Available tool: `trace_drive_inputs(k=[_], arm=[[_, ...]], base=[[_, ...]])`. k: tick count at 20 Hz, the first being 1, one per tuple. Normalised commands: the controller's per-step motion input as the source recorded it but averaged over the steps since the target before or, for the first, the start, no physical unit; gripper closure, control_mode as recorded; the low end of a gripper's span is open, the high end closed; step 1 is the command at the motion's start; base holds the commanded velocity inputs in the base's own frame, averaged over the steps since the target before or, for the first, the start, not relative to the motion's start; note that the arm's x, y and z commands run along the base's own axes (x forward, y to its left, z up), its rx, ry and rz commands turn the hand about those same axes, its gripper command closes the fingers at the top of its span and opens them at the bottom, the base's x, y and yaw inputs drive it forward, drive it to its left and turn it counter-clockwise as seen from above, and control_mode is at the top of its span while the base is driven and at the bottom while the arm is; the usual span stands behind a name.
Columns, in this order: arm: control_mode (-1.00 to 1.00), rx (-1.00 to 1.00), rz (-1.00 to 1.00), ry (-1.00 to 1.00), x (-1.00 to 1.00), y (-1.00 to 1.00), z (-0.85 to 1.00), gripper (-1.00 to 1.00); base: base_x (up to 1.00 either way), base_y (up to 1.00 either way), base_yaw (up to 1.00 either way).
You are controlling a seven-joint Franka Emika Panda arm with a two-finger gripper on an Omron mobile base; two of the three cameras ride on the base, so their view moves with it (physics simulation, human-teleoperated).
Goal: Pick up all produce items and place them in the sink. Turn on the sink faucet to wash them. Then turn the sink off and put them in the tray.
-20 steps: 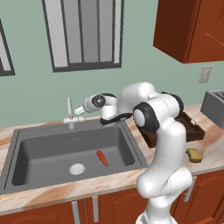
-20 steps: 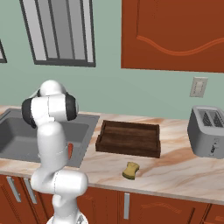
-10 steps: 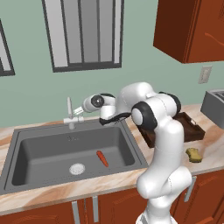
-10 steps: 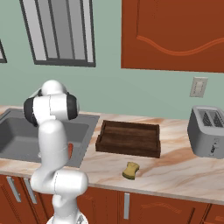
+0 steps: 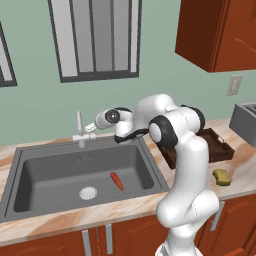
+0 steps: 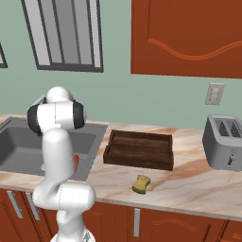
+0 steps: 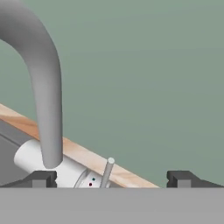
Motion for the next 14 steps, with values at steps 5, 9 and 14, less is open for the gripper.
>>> trace_drive_inputs(k=[5,9,14], arm=[[-1.0,0.0,0.01,0.0,0.06,0.05,-0.05,-1.0],[-1.0,0.0,0.01,0.0,0.09,0.08,-0.03,-1.0],[-1.0,0.0,0.01,0.0,0.08,0.09,-0.05,-1.0]], base=[[0.0,0.0,0.0],[0.0,0.0,0.0],[0.0,0.0,0.0]])
